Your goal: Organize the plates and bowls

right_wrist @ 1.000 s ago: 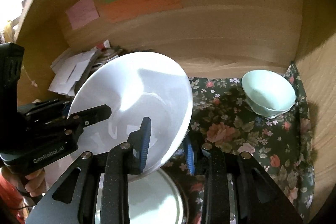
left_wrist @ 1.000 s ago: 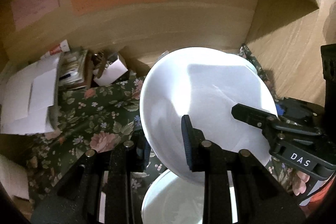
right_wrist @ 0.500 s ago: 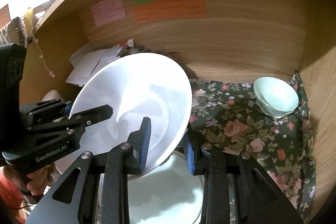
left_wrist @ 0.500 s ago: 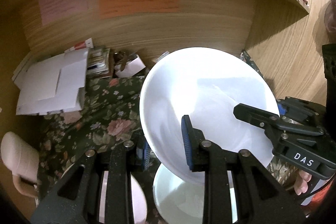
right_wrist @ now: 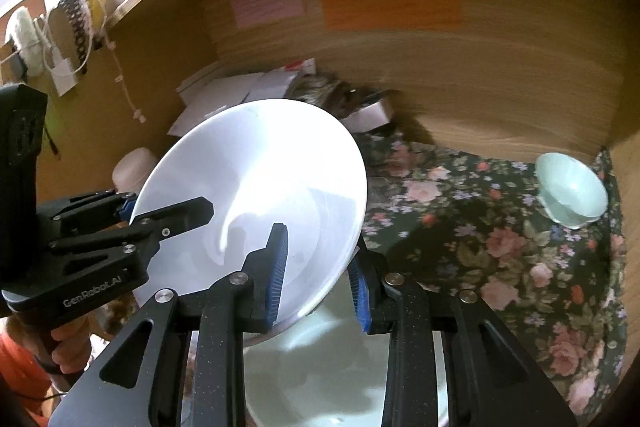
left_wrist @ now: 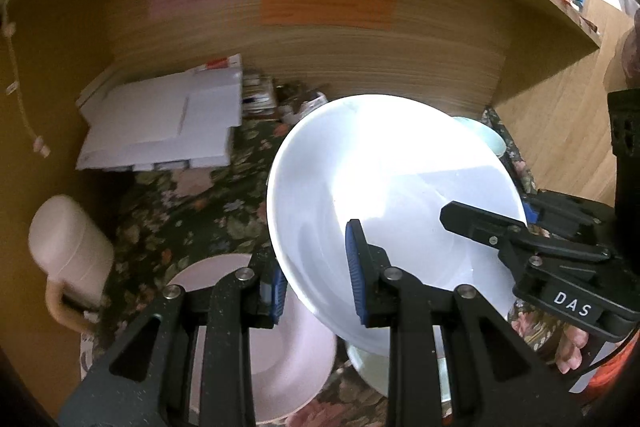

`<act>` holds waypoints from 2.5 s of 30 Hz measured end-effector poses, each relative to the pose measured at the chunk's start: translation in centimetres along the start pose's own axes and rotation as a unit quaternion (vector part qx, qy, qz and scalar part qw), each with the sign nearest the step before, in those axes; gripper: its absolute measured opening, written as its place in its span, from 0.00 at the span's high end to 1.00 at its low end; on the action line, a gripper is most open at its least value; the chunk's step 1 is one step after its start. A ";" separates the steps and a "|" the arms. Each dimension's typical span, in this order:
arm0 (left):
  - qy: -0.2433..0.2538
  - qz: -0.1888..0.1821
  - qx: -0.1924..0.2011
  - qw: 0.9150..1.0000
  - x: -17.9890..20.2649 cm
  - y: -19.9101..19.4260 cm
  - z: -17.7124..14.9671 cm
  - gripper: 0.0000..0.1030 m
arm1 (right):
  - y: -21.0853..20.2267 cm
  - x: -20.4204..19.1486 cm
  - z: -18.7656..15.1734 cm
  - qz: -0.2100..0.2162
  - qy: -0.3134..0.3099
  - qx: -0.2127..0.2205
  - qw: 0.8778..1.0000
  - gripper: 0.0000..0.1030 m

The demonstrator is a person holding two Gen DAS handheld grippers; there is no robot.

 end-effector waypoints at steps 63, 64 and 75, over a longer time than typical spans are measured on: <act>-0.092 0.076 -0.061 0.991 -12.0 2.6 -8.5 0.74 | 8.4 -6.2 -3.4 0.057 -0.032 -0.071 0.995 0.71; -0.089 0.078 -0.059 0.991 -12.0 2.6 -8.4 0.74 | 8.3 -6.1 -3.4 0.056 -0.033 -0.070 0.995 0.71; -0.048 0.114 -0.025 0.992 -11.3 1.6 -6.1 0.41 | 6.4 -4.4 -2.9 0.043 -0.021 -0.050 0.998 0.50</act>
Point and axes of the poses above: each gripper's, at about its wrist camera, not at the fingertips, and y roughly the way its jaws point, x to its right, z to its top, the point moved 6 cm from there along y, roughly the way its jaws point, and after that the axes turned 6 degrees about -y, right-handed, at the moved point
